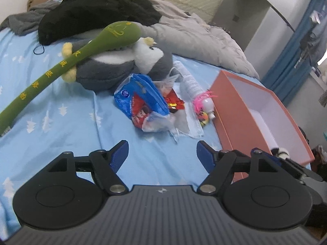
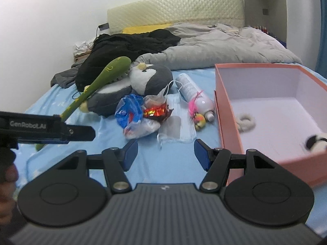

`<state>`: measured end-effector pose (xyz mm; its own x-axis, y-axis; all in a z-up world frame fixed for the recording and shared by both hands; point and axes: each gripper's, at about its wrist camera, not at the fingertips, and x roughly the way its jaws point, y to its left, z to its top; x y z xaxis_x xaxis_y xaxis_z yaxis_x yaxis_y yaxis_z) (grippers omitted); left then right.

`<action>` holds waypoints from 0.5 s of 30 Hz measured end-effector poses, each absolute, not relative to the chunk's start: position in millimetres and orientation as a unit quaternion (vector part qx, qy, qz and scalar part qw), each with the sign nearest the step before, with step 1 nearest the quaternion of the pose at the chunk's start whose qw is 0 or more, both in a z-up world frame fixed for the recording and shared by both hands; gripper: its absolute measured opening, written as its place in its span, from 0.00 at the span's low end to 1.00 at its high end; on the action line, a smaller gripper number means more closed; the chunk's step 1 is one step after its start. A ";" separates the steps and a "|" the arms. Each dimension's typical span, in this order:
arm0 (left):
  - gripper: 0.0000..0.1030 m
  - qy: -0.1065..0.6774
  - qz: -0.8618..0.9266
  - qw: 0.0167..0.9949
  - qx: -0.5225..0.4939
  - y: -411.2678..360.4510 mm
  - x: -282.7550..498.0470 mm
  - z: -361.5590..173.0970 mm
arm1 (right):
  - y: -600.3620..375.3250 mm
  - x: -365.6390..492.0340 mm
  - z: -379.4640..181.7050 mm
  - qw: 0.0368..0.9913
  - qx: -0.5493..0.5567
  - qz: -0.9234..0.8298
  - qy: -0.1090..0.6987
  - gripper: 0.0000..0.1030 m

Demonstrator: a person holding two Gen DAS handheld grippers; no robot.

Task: Organize soft objects
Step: 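Reach the left tool to the blue snack bag while the right tool reaches the red wrapper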

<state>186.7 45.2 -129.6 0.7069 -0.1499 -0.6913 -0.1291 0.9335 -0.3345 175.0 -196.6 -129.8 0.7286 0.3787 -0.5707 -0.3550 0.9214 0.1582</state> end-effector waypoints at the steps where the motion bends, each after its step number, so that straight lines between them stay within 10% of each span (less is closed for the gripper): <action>1: 0.75 0.379 -0.006 0.906 -0.190 48.4 193.5 -135.2 | -194.7 182.7 -134.0 0.930 0.020 0.196 0.311 0.62; 15: 0.54 0.365 0.005 0.884 -0.293 80.4 264.0 -190.0 | -168.6 280.9 -184.2 0.919 0.098 0.219 0.313 0.46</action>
<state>264.0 80.4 -190.0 0.7334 -0.2048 -0.6483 -0.2235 0.8279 -0.5144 280.9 -168.6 -184.2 0.7079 0.4634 -0.5331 -0.3405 0.8851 0.3171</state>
